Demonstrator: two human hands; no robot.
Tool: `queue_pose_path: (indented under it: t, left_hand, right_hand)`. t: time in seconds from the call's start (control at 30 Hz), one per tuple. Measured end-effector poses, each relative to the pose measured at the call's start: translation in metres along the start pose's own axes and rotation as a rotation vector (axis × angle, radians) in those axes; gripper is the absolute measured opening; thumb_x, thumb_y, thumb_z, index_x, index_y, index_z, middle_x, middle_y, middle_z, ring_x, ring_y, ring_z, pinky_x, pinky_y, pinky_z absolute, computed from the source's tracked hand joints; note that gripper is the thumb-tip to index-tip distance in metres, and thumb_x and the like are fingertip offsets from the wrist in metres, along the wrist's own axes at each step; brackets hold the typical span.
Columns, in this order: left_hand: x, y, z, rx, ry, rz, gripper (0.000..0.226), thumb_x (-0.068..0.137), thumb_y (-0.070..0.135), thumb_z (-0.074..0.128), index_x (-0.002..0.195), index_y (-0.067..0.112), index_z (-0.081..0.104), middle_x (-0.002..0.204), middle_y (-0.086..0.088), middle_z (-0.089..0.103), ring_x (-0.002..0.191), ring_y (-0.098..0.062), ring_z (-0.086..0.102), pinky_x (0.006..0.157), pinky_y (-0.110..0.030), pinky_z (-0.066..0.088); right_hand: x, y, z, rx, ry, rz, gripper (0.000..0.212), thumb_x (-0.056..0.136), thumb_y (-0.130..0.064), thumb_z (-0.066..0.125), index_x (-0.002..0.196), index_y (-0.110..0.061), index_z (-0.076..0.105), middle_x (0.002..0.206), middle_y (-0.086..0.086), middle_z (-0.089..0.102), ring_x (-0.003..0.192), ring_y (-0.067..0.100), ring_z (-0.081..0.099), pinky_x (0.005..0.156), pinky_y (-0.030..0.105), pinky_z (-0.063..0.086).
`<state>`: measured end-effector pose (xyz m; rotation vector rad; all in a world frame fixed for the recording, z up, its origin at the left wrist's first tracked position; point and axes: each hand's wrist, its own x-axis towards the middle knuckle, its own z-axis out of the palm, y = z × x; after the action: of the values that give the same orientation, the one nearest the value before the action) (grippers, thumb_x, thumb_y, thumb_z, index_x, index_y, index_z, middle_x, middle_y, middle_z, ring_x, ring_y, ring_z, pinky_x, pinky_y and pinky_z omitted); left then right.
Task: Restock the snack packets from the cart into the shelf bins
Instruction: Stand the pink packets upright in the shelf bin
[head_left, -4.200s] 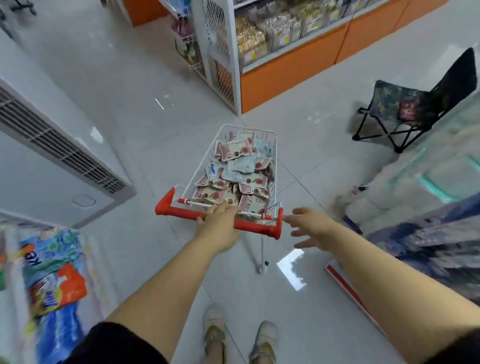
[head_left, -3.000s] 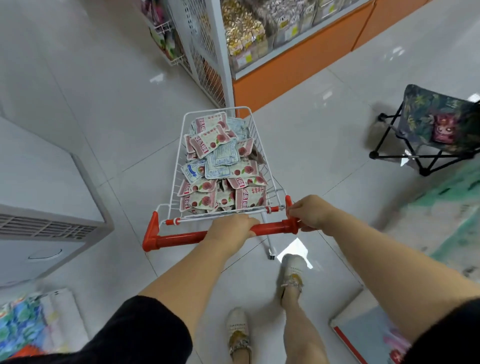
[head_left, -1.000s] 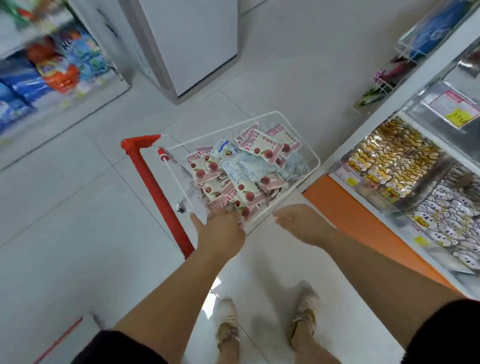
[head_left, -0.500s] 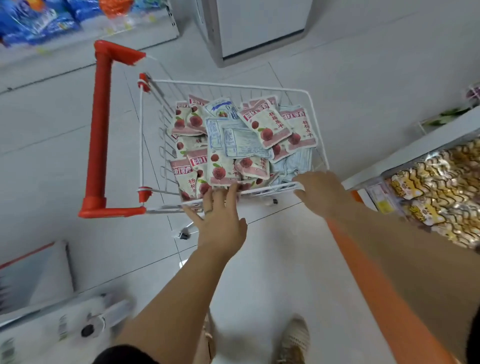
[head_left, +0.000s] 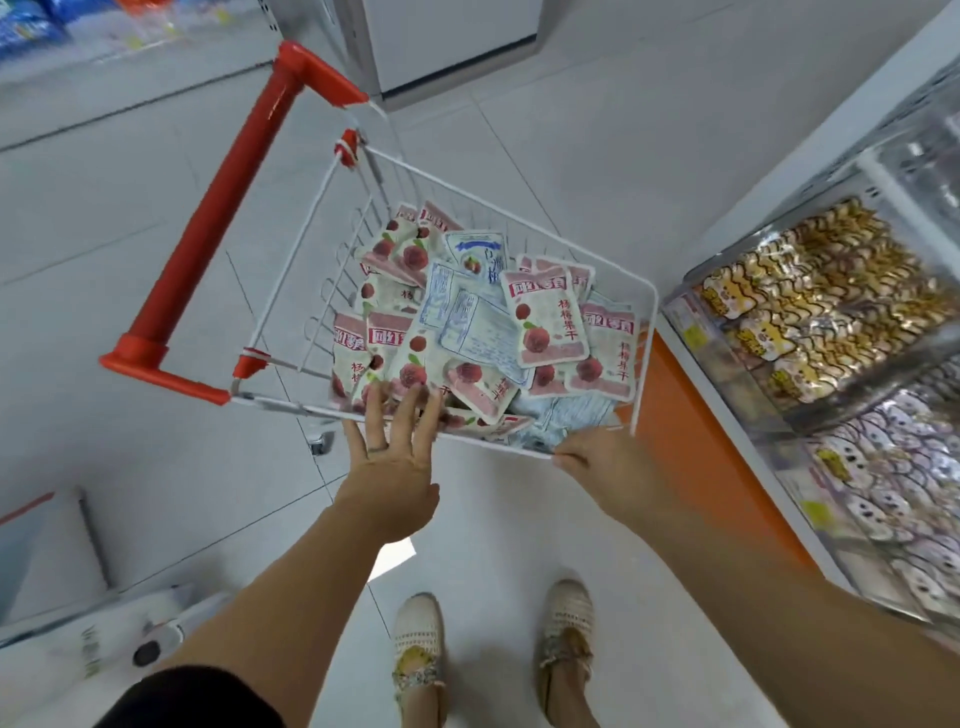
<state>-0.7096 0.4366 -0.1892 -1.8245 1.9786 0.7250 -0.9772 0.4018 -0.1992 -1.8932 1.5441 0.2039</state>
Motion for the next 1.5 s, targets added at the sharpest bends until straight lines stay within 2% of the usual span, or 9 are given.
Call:
queue_pose_path:
  t: [0.27, 0.43, 0.63, 0.8, 0.9, 1.07, 1.2, 1.3, 1.5]
  left_hand:
    - [-0.009, 0.032, 0.005, 0.055, 0.075, 0.192, 0.106, 0.098, 0.044, 0.048, 0.140, 0.025, -0.048, 0.166, -0.001, -0.023, 0.141, -0.036, -0.041, 0.117, -0.065, -0.009]
    - [-0.013, 0.063, 0.002, -0.149, 0.236, 0.178, 0.076, 0.099, 0.034, 0.052, 0.161, 0.030, 0.008, 0.165, 0.004, 0.020, 0.156, -0.022, -0.005, 0.114, -0.068, -0.013]
    - [-0.016, 0.103, 0.002, -0.207, 0.245, 0.129, 0.054, 0.101, 0.037, 0.048, 0.152, 0.036, 0.031, 0.154, 0.008, 0.040, 0.154, -0.019, 0.008, 0.115, -0.067, -0.014]
    - [-0.012, 0.125, 0.006, -0.270, 0.268, 0.081, 0.050, 0.101, 0.039, 0.050, 0.149, 0.034, 0.036, 0.149, 0.007, 0.047, 0.153, -0.021, 0.006, 0.117, -0.065, -0.009]
    - [-0.008, 0.130, 0.007, -0.301, 0.292, 0.054, 0.048, 0.100, 0.036, 0.051, 0.147, 0.033, 0.039, 0.149, 0.007, 0.049, 0.154, -0.022, 0.004, 0.117, -0.063, -0.007]
    - [-0.004, 0.130, 0.009, -0.336, 0.293, 0.024, 0.043, 0.099, 0.034, 0.053, 0.142, 0.033, 0.044, 0.149, 0.005, 0.050, 0.153, -0.022, 0.003, 0.119, -0.059, -0.006]
    - [-0.004, 0.132, 0.002, -0.328, 0.191, -0.017, 0.046, 0.099, 0.038, 0.052, 0.143, 0.034, 0.040, 0.152, 0.006, 0.045, 0.154, -0.024, 0.000, 0.118, -0.064, -0.006]
    - [-0.002, 0.134, -0.012, -0.324, 0.098, -0.040, 0.042, 0.097, 0.043, 0.053, 0.139, 0.036, 0.045, 0.149, 0.008, 0.046, 0.153, -0.028, 0.009, 0.115, -0.069, -0.004]
    - [-0.002, 0.157, -0.037, -0.463, 0.377, -0.049, 0.041, 0.095, 0.032, 0.058, 0.135, 0.034, 0.053, 0.133, 0.010, 0.057, 0.132, -0.017, 0.045, 0.117, -0.051, 0.016]
  right_hand:
    - [-0.064, 0.021, 0.019, 0.026, 0.079, 0.134, 0.023, 0.102, -0.026, 0.051, 0.105, -0.020, 0.073, 0.099, -0.004, 0.073, 0.090, 0.019, 0.066, 0.079, 0.038, 0.053]
    - [-0.094, 0.033, 0.009, 0.054, 0.038, 0.182, 0.025, 0.101, -0.020, 0.051, 0.113, -0.017, 0.073, 0.109, 0.000, 0.073, 0.102, 0.020, 0.063, 0.086, 0.034, 0.050]
    - [-0.086, 0.059, -0.034, 0.313, 0.276, 0.367, 0.022, 0.100, -0.021, 0.055, 0.119, -0.019, 0.064, 0.105, -0.001, 0.066, 0.074, 0.014, 0.063, 0.052, 0.013, 0.039]
    - [-0.045, 0.073, -0.066, 0.786, 0.458, 0.567, 0.062, 0.087, -0.031, 0.073, 0.138, -0.011, 0.044, 0.117, 0.006, 0.063, 0.090, 0.029, 0.068, 0.074, 0.048, 0.060]
    - [-0.031, 0.075, -0.066, 0.798, 0.512, 0.692, 0.078, 0.079, -0.044, 0.079, 0.141, -0.012, 0.045, 0.128, 0.008, 0.061, 0.100, 0.025, 0.064, 0.081, 0.039, 0.057]
    - [-0.029, 0.080, -0.067, 1.019, 0.512, 0.624, 0.029, 0.084, -0.029, 0.081, 0.081, -0.021, 0.053, 0.078, -0.009, 0.052, 0.065, 0.007, 0.052, 0.078, 0.040, 0.057]
    - [-0.040, 0.089, -0.071, 1.041, 0.449, 0.503, 0.016, 0.090, -0.024, 0.073, 0.099, -0.019, 0.061, 0.094, 0.002, 0.066, 0.075, 0.016, 0.059, 0.064, 0.029, 0.049]
    - [-0.056, 0.099, -0.073, 1.065, 0.418, 0.457, 0.007, 0.093, -0.020, 0.070, 0.092, -0.026, 0.068, 0.110, 0.013, 0.073, 0.098, 0.032, 0.068, 0.088, 0.047, 0.057]
    - [-0.096, 0.089, -0.069, 1.322, 0.341, 0.306, 0.023, 0.096, -0.008, 0.062, 0.101, -0.028, 0.073, 0.109, -0.002, 0.076, 0.105, 0.024, 0.071, 0.101, 0.053, 0.051]
